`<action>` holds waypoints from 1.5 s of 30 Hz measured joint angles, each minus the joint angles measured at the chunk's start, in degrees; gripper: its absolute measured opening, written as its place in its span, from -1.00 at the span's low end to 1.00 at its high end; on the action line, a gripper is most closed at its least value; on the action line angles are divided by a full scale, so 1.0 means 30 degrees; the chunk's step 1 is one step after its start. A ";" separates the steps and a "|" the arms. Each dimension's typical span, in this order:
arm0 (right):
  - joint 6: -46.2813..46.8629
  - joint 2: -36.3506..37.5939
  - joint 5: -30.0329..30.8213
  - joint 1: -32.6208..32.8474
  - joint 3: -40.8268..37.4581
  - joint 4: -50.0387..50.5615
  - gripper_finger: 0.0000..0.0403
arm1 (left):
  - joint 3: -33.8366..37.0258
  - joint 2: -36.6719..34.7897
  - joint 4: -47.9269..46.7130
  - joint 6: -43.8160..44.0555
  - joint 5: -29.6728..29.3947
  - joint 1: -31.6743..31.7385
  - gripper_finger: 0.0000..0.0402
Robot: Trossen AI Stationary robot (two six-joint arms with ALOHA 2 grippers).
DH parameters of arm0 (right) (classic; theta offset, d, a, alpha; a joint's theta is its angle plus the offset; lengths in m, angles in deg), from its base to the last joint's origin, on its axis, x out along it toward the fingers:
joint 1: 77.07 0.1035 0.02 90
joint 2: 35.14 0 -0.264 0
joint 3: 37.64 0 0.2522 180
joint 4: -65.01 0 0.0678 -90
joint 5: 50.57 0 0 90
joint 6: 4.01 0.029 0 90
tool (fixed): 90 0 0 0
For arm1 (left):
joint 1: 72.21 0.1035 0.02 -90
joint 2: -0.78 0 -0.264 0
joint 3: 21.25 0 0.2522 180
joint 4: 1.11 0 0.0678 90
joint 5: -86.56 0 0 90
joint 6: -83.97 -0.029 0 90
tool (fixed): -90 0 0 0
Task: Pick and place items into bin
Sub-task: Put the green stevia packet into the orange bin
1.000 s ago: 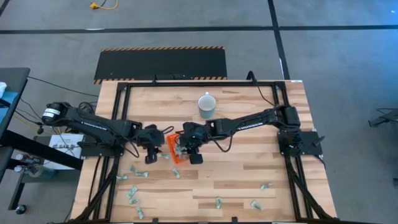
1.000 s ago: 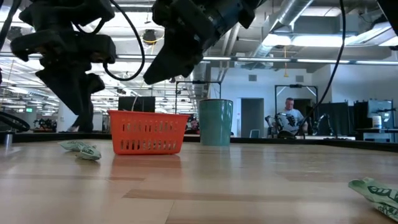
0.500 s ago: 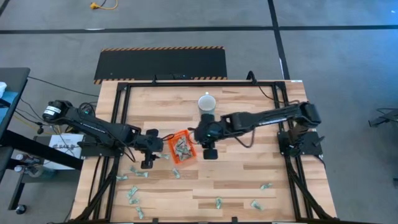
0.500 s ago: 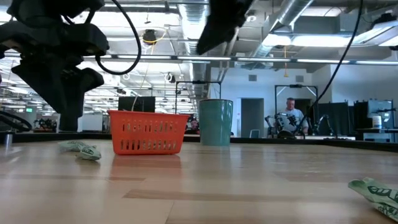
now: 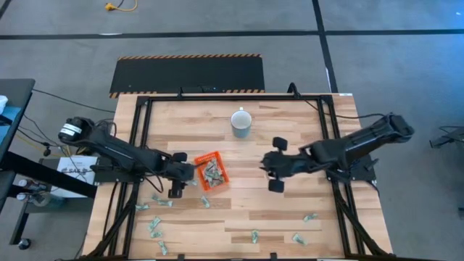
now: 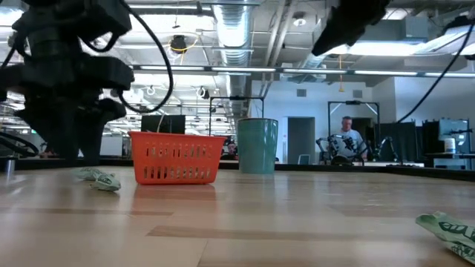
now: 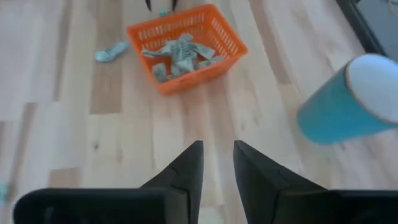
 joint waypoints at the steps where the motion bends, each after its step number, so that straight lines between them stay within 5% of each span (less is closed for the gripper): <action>1: 0.0154 0.0298 0.0078 0.0145 -0.0444 -0.0568 -0.60 | 0.0000 0.0251 0.0039 -0.0010 -0.0006 0.0007 -0.09; 16: 0.0649 0.0718 0.1842 0.0982 -0.1563 -0.1857 -0.61 | -0.0086 0.2347 0.0340 0.0125 -0.0442 0.0000 -0.14; 30: 0.0799 0.0718 0.2040 0.0982 -0.1561 -0.1801 -0.61 | -0.0271 0.2323 0.0489 -0.0490 -0.0563 0.0007 -0.96; 45: 0.0813 0.0718 0.2039 0.0982 -0.1561 -0.1611 -0.61 | -0.4671 0.2345 -0.4648 -0.0987 -0.0006 -0.1469 -1.00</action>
